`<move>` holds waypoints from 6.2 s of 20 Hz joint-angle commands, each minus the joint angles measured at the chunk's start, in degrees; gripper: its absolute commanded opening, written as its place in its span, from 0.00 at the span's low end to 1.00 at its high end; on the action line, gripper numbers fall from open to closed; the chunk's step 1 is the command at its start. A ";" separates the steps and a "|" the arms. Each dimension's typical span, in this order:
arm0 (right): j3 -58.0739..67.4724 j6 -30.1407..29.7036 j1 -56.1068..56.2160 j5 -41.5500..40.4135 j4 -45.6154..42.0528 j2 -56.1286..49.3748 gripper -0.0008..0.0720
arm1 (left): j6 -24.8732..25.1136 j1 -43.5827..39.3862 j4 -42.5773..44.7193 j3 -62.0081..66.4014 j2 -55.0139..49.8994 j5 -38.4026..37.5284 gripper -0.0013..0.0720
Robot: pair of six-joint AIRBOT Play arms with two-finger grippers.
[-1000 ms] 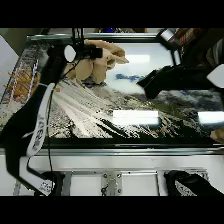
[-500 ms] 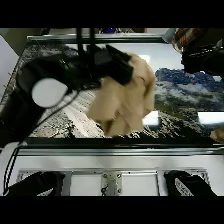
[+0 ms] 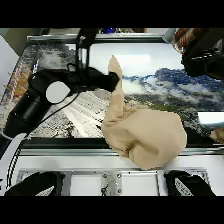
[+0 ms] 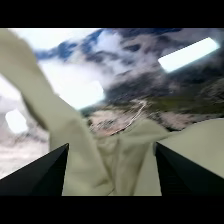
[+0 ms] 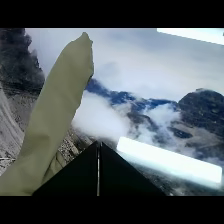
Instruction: Fold the clothes and pants, and hang the long-sleeved shirts on hangers.
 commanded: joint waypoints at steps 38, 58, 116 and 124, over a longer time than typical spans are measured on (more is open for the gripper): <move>-58.23 3.91 -13.55 -1.40 27.56 5.99 0.94 | 7.82 33.64 -19.39 -26.36 -1.05 -1.57 0.04; -18.10 10.19 -10.58 -10.03 8.24 -10.45 0.49 | 6.21 9.99 -19.34 -31.74 12.90 1.20 0.04; 18.91 16.72 -4.02 29.62 11.13 -5.73 0.04 | -1.49 22.56 -18.03 9.42 7.89 -25.59 0.04; -21.33 17.70 1.22 37.35 4.33 3.78 0.04 | 0.70 13.84 -20.92 -26.38 21.18 -33.97 0.04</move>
